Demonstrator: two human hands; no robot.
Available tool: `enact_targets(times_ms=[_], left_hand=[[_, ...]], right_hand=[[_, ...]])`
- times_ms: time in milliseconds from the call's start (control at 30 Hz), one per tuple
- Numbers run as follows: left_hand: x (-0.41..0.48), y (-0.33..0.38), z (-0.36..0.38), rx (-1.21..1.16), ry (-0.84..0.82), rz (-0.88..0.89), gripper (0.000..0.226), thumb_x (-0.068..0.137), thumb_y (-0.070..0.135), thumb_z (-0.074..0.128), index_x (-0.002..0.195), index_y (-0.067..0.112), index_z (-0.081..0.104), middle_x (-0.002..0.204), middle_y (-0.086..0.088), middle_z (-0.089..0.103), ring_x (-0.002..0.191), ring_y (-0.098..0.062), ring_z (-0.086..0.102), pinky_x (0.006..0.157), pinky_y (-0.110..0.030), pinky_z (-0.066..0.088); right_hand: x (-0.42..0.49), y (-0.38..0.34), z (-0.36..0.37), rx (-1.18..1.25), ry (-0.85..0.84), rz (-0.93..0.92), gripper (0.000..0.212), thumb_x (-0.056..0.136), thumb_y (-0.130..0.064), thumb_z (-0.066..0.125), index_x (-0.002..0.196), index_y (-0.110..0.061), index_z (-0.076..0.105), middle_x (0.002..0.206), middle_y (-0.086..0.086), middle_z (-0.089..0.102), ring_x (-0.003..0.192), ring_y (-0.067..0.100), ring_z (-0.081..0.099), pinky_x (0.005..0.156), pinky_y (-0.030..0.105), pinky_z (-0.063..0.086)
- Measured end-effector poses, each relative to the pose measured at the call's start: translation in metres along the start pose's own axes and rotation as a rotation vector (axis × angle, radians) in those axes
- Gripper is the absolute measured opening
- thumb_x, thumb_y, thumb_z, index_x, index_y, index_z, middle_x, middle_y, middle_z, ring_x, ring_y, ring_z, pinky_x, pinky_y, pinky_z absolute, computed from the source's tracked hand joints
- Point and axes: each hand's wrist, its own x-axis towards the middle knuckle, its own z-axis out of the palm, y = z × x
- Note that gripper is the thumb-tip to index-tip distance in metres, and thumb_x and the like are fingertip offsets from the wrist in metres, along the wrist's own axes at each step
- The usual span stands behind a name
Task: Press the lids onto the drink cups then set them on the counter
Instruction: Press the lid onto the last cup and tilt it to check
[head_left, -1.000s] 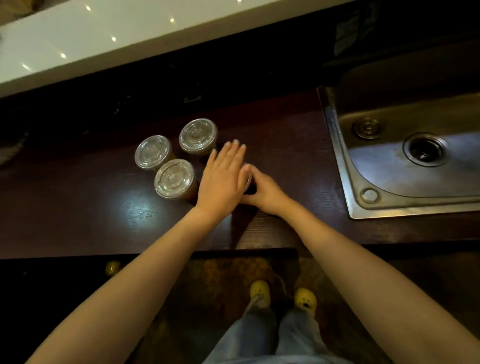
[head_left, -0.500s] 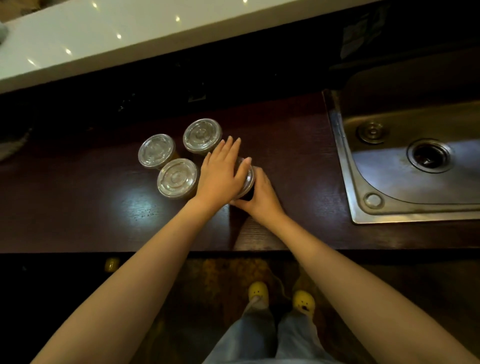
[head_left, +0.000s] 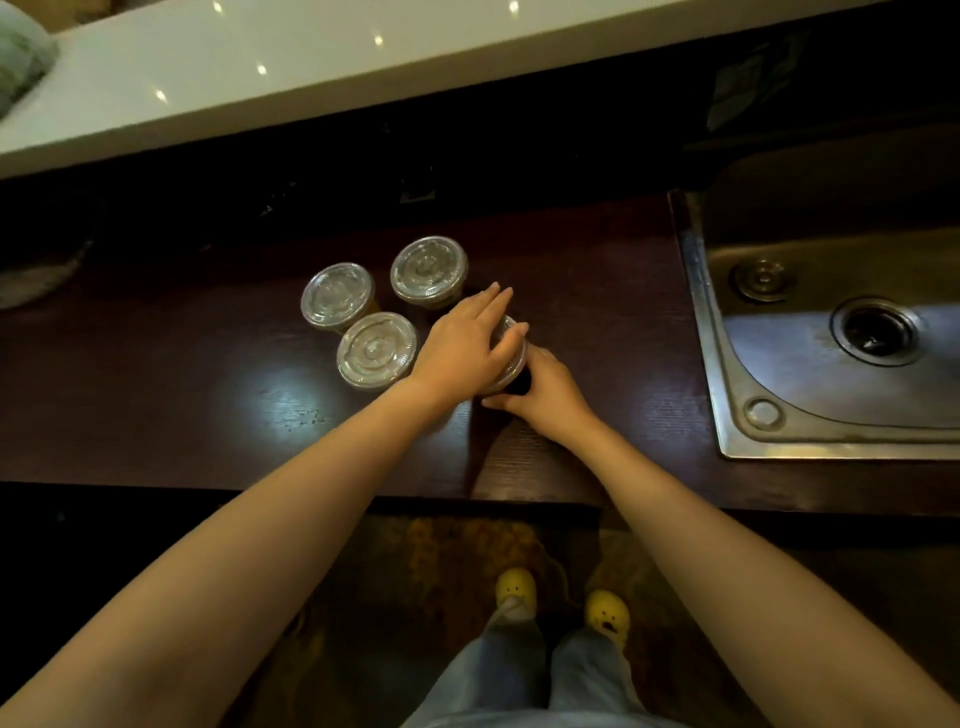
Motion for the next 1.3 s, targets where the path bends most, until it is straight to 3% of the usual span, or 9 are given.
enact_targets(times_ms=[233, 400, 533, 733, 867, 1000, 1133, 1233, 1300], left_hand=[[0.019, 0.014, -0.081, -0.233, 0.034, 0.036, 0.045, 0.098, 0.03, 0.039, 0.14, 0.015, 0.038, 0.146, -0.005, 0.041, 0.136, -0.017, 0.034, 0.102, -0.013, 0.019], [0.016, 0.039, -0.157, -0.507, 0.148, 0.014, 0.049, 0.094, 0.049, 0.038, 0.14, 0.035, 0.034, 0.143, 0.005, 0.043, 0.128, -0.009, 0.039, 0.106, -0.029, 0.031], [0.004, 0.055, -0.203, -0.874, -0.12, -0.115, 0.055, 0.08, 0.071, 0.037, 0.12, 0.037, 0.053, 0.129, -0.004, 0.055, 0.113, -0.022, 0.056, 0.083, -0.045, 0.056], [0.0, 0.063, -0.223, -1.196, -0.205, -0.037, 0.063, 0.071, 0.046, 0.068, 0.127, 0.03, 0.045, 0.132, -0.011, 0.051, 0.116, -0.029, 0.055, 0.075, -0.042, 0.055], [-0.006, 0.067, -0.218, -1.176, 0.004, 0.03, 0.068, 0.068, 0.026, 0.064, 0.129, 0.037, 0.035, 0.129, -0.008, 0.045, 0.111, -0.028, 0.054, 0.068, -0.033, 0.055], [-0.025, 0.067, -0.215, -1.0, 0.199, 0.263, 0.076, 0.067, 0.019, 0.068, 0.128, 0.043, 0.029, 0.124, 0.0, 0.044, 0.104, -0.02, 0.058, 0.068, -0.024, 0.054], [-0.033, 0.063, -0.216, -0.799, 0.262, 0.469, 0.083, 0.065, 0.026, 0.071, 0.13, 0.046, 0.024, 0.14, 0.005, 0.031, 0.123, -0.013, 0.045, 0.083, -0.02, 0.051], [-0.029, 0.054, -0.218, -0.811, 0.165, 0.432, 0.094, 0.069, 0.027, 0.073, 0.139, 0.049, 0.014, 0.151, 0.012, 0.016, 0.127, 0.0, 0.037, 0.089, -0.022, 0.05], [-0.025, 0.05, -0.22, -1.04, 0.064, 0.265, 0.091, 0.073, 0.036, 0.069, 0.14, 0.053, 0.011, 0.155, 0.008, 0.015, 0.13, -0.012, 0.041, 0.095, -0.037, 0.05]], right_hand=[[0.013, -0.052, -0.038, 0.088, 0.055, -0.124, 0.067, 0.068, -0.023, 0.081, 0.127, -0.013, 0.05, 0.123, 0.005, 0.053, 0.115, 0.016, 0.051, 0.098, 0.025, 0.041], [0.018, -0.122, -0.085, 0.033, 0.196, -0.328, 0.064, 0.068, -0.022, 0.081, 0.125, -0.012, 0.053, 0.115, -0.001, 0.049, 0.108, 0.008, 0.049, 0.095, 0.007, 0.034], [0.02, -0.178, -0.126, -0.258, 0.259, -0.494, 0.064, 0.067, -0.024, 0.081, 0.124, -0.014, 0.052, 0.117, 0.0, 0.045, 0.108, 0.008, 0.044, 0.093, 0.008, 0.032], [0.017, -0.222, -0.145, -0.562, 0.291, -0.604, 0.073, 0.072, -0.022, 0.077, 0.135, -0.018, 0.041, 0.13, 0.003, 0.04, 0.118, 0.011, 0.035, 0.101, 0.022, 0.035], [0.004, -0.235, -0.15, -0.094, 0.157, -0.32, 0.067, 0.082, -0.048, 0.056, 0.141, -0.03, 0.029, 0.137, -0.007, 0.037, 0.122, 0.005, 0.04, 0.094, 0.018, 0.041], [-0.007, -0.243, -0.149, 0.32, -0.011, -0.073, 0.063, 0.088, -0.063, 0.012, 0.113, -0.03, 0.059, 0.108, 0.005, 0.067, 0.093, 0.019, 0.066, 0.075, 0.03, 0.056], [-0.008, -0.256, -0.149, 0.312, -0.119, -0.043, 0.066, 0.082, -0.07, 0.029, 0.112, -0.019, 0.058, 0.098, 0.015, 0.068, 0.063, 0.02, 0.061, 0.052, 0.028, 0.049], [-0.005, -0.256, -0.142, 0.329, -0.052, -0.081, 0.042, 0.087, -0.049, 0.052, 0.113, -0.015, 0.054, 0.105, 0.014, 0.064, 0.071, 0.019, 0.066, 0.057, 0.027, 0.054], [-0.003, -0.251, -0.137, 0.362, -0.005, -0.138, 0.037, 0.086, -0.033, 0.061, 0.117, -0.016, 0.05, 0.113, 0.009, 0.06, 0.089, 0.019, 0.067, 0.069, 0.03, 0.058]])
